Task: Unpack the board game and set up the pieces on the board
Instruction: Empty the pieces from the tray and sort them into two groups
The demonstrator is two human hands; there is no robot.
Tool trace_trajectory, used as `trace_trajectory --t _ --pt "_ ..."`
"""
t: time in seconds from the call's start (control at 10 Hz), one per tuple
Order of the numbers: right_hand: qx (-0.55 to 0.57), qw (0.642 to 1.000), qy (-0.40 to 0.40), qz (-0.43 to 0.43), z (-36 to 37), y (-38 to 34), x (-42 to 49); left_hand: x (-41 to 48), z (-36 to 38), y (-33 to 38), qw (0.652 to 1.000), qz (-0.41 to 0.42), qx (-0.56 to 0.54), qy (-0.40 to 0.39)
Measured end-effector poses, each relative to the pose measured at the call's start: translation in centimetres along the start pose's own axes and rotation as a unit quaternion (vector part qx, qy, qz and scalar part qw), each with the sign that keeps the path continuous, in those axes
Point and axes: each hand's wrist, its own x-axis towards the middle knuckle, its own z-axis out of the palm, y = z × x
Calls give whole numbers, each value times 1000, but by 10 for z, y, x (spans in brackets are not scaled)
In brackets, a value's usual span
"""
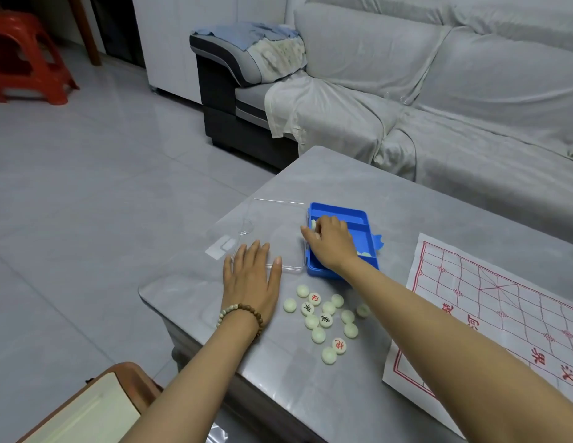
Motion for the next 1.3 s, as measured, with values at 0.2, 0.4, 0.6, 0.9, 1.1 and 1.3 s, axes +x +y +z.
trace_trajectory --t 0.2,0.4,0.6,0.9,1.1,1.3 --pt "-36 999 11 -26 2 4 2 -1 0 1 1000 -1 5 -4" --pt "-46 999 4 -24 1 11 6 -1 -1 1 1000 -1 8 -6" --pt "-61 996 20 -61 1 11 2 -1 0 1 1000 0 9 -5" --pt "-36 997 34 -66 -2 15 4 -1 0 1 1000 0 7 -3" --pt "10 997 45 -67 -1 18 6 -1 0 0 1000 1 7 -1" --pt "222 971 82 -42 -19 15 -2 -1 2 0 1000 3 10 4"
